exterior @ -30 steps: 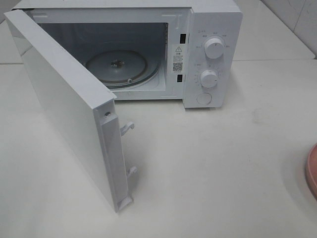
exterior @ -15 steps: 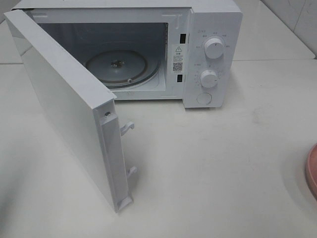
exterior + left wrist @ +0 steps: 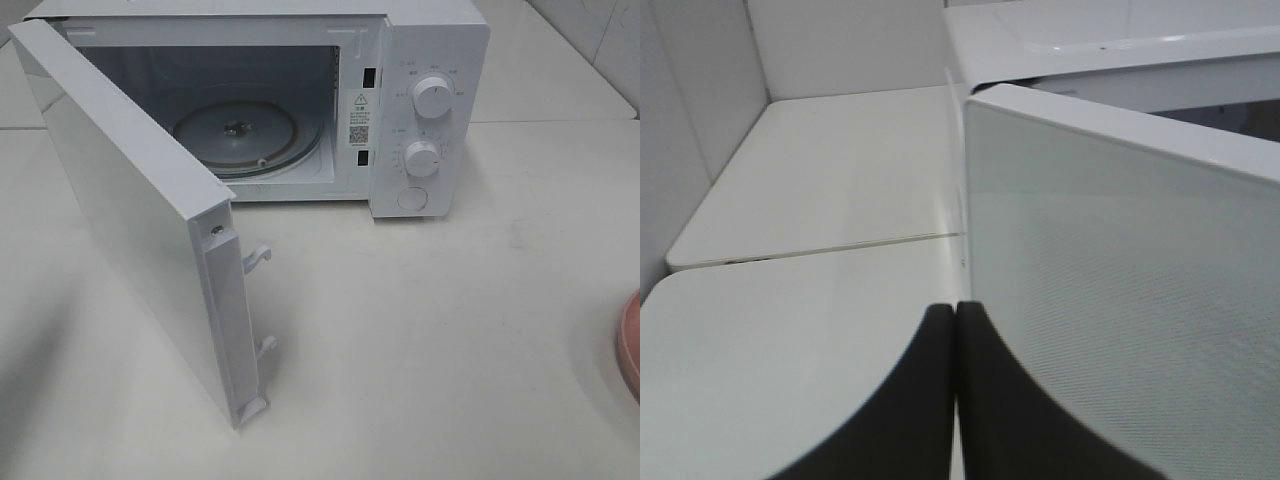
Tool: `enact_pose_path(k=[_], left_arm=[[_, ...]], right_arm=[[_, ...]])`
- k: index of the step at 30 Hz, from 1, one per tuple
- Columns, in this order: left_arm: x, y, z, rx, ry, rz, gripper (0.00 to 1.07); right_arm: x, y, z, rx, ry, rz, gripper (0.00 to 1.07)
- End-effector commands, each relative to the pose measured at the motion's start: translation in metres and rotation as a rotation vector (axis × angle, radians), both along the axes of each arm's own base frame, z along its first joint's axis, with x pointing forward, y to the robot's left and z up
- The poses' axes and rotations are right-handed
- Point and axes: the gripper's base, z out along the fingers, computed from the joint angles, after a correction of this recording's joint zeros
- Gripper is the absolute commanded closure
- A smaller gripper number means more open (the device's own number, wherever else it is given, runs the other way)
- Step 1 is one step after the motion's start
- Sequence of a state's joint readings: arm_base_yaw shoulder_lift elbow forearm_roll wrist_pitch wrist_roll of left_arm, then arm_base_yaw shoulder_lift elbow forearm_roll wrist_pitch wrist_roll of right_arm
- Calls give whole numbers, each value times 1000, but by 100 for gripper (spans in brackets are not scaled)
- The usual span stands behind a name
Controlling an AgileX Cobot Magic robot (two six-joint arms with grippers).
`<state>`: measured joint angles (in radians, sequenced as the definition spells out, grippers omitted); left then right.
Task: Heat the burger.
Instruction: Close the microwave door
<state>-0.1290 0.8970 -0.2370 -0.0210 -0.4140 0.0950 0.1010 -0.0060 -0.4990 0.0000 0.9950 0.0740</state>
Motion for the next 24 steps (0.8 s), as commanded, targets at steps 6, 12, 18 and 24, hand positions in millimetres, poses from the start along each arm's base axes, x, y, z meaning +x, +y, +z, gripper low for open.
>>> enact_pose_path(k=[6, 12, 18, 24], left_arm=[[17, -31, -19, 15, 11, -200, 107], [27, -51, -27, -11, 29, -292, 107], [41, -76, -26, -24, 30, -370, 107], [55, -96, -21, -47, 25, -397, 107]], right_arm=[[-4, 0, -1, -2, -23, -6, 31], [-4, 0, -1, -2, -23, -6, 31], [-4, 0, -1, -2, -23, -6, 31], [-4, 0, -1, -2, -23, -6, 31]])
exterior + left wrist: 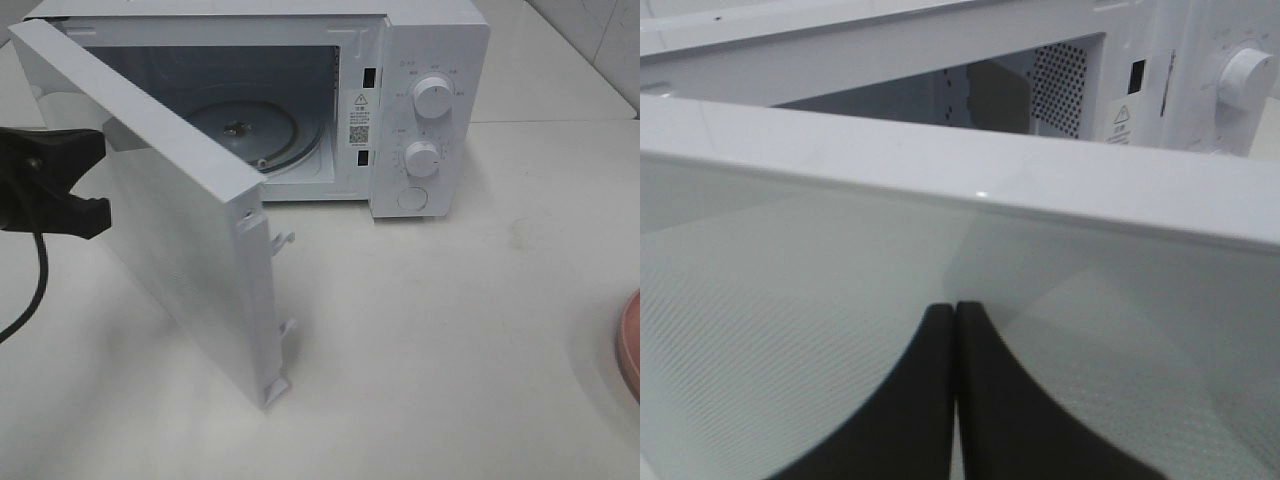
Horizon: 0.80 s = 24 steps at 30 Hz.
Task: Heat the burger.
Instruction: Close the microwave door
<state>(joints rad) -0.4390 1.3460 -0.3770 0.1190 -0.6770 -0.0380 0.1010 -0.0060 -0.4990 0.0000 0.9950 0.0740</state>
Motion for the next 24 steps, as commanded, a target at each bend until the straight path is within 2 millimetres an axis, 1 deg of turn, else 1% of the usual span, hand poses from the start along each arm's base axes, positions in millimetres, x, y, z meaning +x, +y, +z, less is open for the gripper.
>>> enact_pose_path(k=[1, 2, 4, 7, 9, 10, 11, 12, 14, 16, 17, 20, 22, 24], left_arm=[[8, -11, 6, -37, -22, -8, 107], [8, -11, 6, -37, -22, -8, 107], [17, -22, 6, -50, -15, -15, 107], [20, -25, 6, -51, -16, -20, 107], [27, -35, 6, -54, -16, -37, 107], [27, -35, 6, -54, -16, -37, 107], [33, -41, 6, -62, -12, -37, 107], [33, -41, 6, -62, -12, -37, 107], [44, -52, 7, -85, -10, -32, 107], [47, -56, 7, -90, -8, -32, 107], [52, -62, 7, -99, -5, -33, 107], [55, -66, 7, -104, -5, -34, 107], [65, -80, 7, -120, -7, -40, 107], [68, -84, 6, -125, -6, -37, 107]], right_arm=[[-4, 0, -1, -2, -23, -6, 31], [-4, 0, -1, -2, -23, -6, 31], [-4, 0, -1, -2, -23, -6, 31], [-4, 0, -1, -2, -23, -6, 31], [-4, 0, -1, -2, -23, -6, 31], [-4, 0, -1, -2, -23, -6, 31], [-4, 0, -1, -2, -23, -6, 31], [-4, 0, -1, -2, -23, -6, 31], [-4, 0, -1, -2, -23, -6, 31], [-4, 0, -1, -2, -23, -6, 31], [-4, 0, -1, -2, -23, -6, 31], [-4, 0, -1, -2, -23, -6, 31], [-4, 0, -1, -2, -23, -6, 31], [-4, 0, -1, -2, -23, -6, 31]])
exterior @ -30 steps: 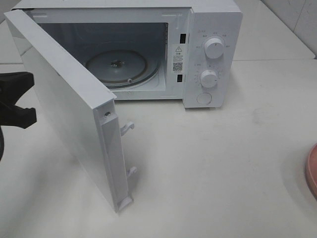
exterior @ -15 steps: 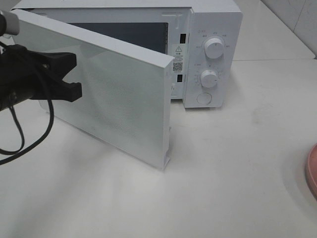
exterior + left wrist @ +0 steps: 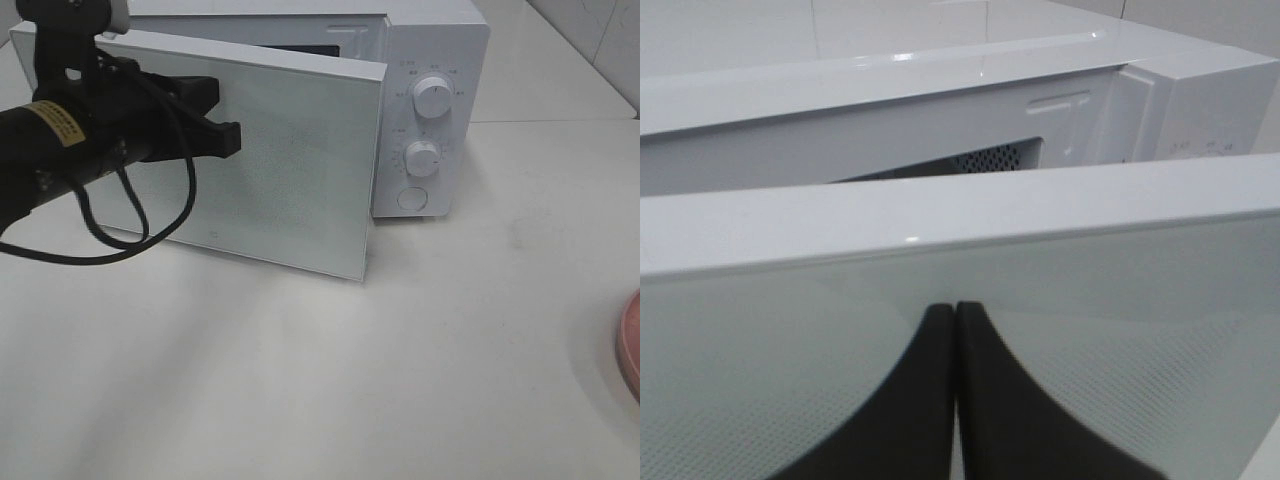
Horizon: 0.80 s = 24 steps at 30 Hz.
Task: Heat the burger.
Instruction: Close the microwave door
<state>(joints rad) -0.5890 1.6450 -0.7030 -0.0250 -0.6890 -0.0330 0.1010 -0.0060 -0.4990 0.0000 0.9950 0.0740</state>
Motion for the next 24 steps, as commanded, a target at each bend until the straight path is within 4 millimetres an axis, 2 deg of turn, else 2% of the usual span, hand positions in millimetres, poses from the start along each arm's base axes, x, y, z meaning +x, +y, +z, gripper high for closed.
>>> enact_pose_path(k=[1, 9, 24], left_arm=[[11, -16, 2, -27, -18, 10, 107], [30, -37, -2, -65, -5, 45, 107], [66, -60, 1, -98, -4, 89, 107]], right_arm=[[-4, 0, -1, -2, -23, -6, 31], [-4, 0, -1, -2, -23, -6, 31], [-4, 0, -1, -2, -23, -6, 31]])
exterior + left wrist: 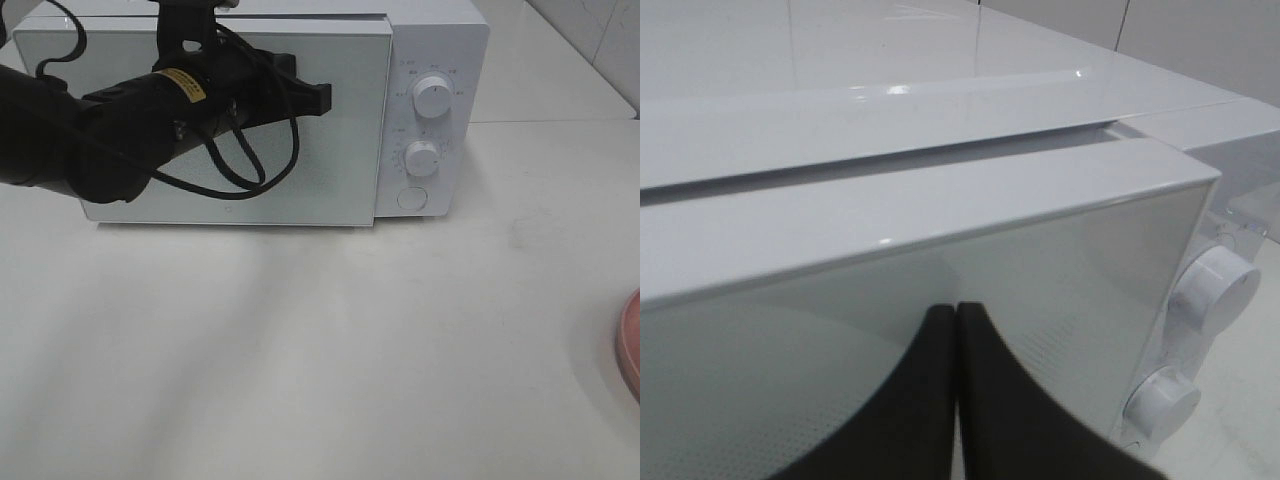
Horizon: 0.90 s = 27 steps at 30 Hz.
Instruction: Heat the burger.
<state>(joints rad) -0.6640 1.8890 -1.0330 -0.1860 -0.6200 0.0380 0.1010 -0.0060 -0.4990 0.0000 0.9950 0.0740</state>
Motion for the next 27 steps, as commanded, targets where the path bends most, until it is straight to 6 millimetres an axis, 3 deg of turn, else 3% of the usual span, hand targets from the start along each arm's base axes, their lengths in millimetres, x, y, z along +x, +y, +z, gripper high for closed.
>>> enact_pose_path(k=[1, 10, 18, 20, 22, 23, 25, 26, 27], left_arm=[[15, 2, 7, -54, -22, 72, 107], [25, 0, 5, -44, -15, 123, 107], [0, -8, 22, 59, 158, -3, 107], [-9, -8, 28, 84, 219, -38, 102], [-21, -6, 36, 126, 311, -86, 82], [-21, -6, 36, 126, 311, -86, 82], [-38, 0, 46, 182, 432, -144, 25], [-38, 0, 46, 182, 432, -144, 25], [-44, 2, 48, 204, 467, -163, 11]], right_arm=[[-4, 0, -1, -2, -23, -6, 31], [-4, 0, -1, -2, -23, -6, 31], [-4, 0, -1, -2, -23, -6, 31], [-4, 0, -1, -2, -23, -6, 31], [-4, 0, -1, -2, -23, -6, 31], [-4, 0, -1, -2, -23, -6, 31], [-4, 0, -1, -2, -23, -6, 31], [-4, 0, -1, -2, -23, -6, 31], [-4, 0, -1, -2, -23, -6, 31]])
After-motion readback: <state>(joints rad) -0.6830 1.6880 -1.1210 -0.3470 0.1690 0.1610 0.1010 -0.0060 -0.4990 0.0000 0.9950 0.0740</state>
